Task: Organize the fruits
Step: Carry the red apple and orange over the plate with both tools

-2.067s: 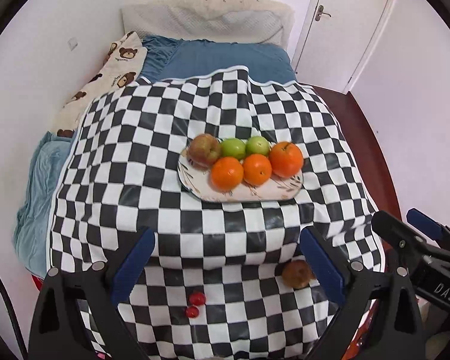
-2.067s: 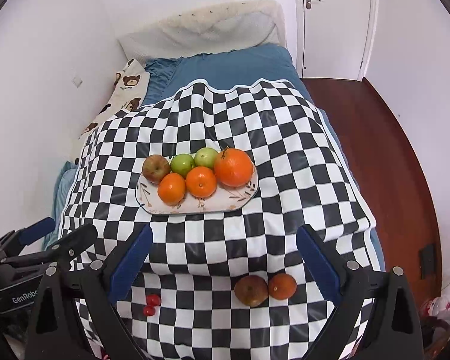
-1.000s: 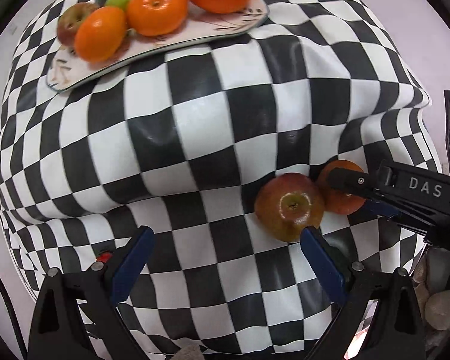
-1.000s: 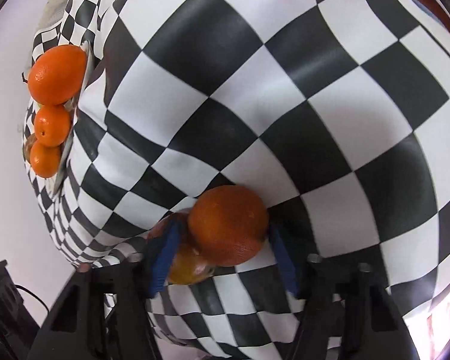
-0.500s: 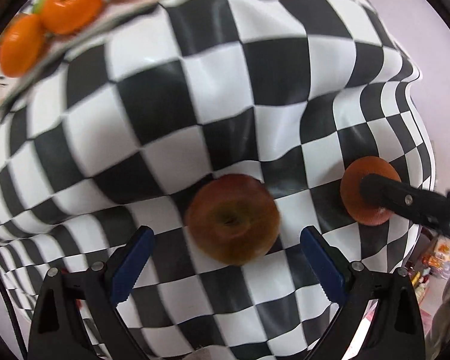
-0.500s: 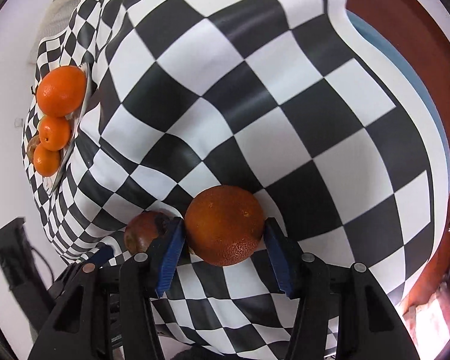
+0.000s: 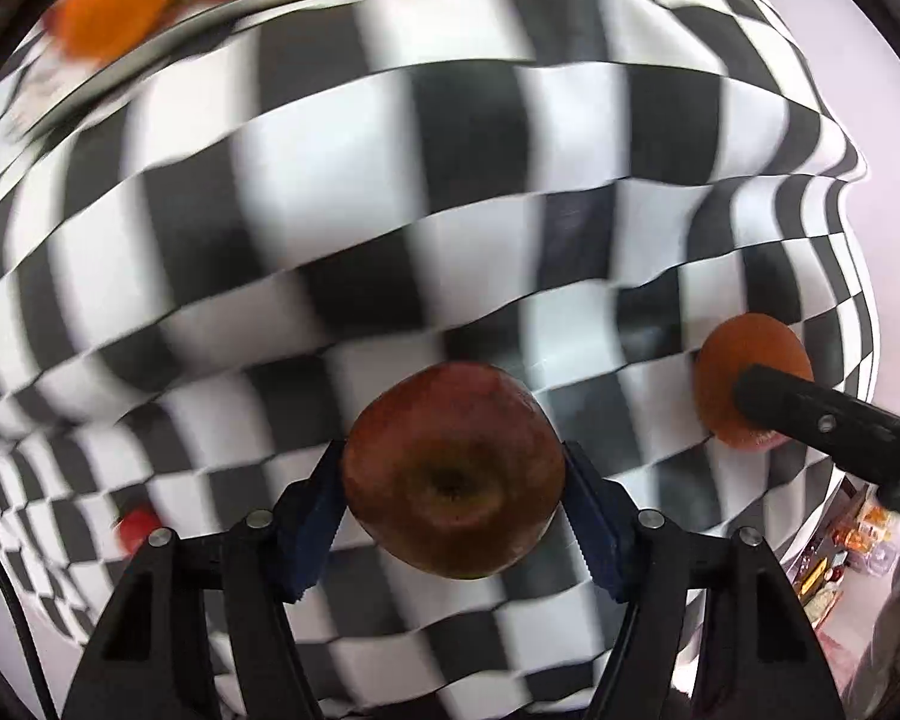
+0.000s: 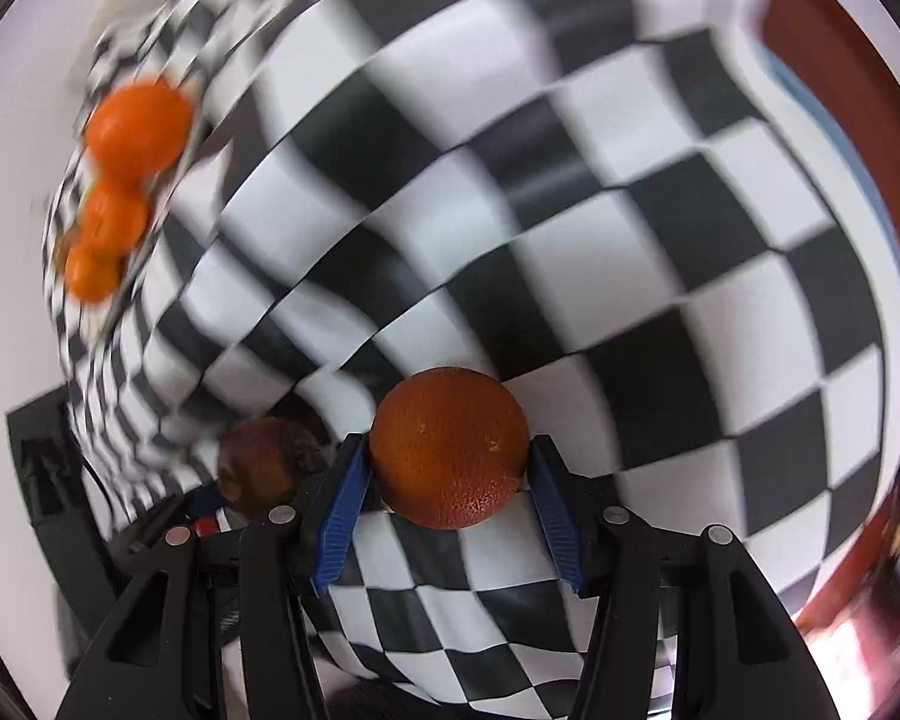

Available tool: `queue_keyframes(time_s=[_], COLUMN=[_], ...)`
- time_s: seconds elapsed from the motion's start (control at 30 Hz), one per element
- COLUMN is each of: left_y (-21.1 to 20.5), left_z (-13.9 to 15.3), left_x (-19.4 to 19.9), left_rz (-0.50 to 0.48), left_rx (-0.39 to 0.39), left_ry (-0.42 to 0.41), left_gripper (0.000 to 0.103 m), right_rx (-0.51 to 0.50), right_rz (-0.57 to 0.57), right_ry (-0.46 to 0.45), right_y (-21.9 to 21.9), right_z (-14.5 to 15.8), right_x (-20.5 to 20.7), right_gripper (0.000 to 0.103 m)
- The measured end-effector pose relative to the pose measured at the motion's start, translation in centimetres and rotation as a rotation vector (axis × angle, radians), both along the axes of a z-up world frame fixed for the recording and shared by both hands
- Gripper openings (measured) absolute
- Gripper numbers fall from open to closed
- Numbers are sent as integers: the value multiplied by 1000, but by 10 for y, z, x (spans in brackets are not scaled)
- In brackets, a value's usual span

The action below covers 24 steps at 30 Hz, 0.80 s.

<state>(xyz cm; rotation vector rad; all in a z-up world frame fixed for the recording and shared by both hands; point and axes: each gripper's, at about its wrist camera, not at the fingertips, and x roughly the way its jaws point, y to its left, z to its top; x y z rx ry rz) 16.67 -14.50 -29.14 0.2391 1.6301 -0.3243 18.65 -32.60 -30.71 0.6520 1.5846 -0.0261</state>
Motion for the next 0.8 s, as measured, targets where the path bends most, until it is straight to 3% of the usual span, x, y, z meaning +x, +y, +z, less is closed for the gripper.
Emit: queue_keyframes(time_s=[0.13, 0.23, 0.5, 0.53, 0.67, 0.8], left_y=[28, 35, 40, 43, 58, 64], left_z=[-13, -21, -21, -12, -10, -8], left_x=[-3, -3, -21, -2, -2, 24], left_rz=[55, 100, 101, 100, 114, 116], left_rx=[51, 27, 29, 28, 13, 1], left_ry=[7, 18, -10, -9, -12, -28], left_gripper=[66, 66, 66, 66, 66, 66], right_rx=[-127, -239, -194, -195, -218, -207], right_rz=[256, 372, 308, 305, 304, 297], right_ry=[-23, -63, -58, -62, -78, -101], right_y=[54, 79, 73, 73, 70, 73], right_z=[-5, -9, -21, -21, -20, -13], right_x=[15, 21, 29, 28, 25, 21], right_gripper=[57, 57, 58, 58, 58, 58])
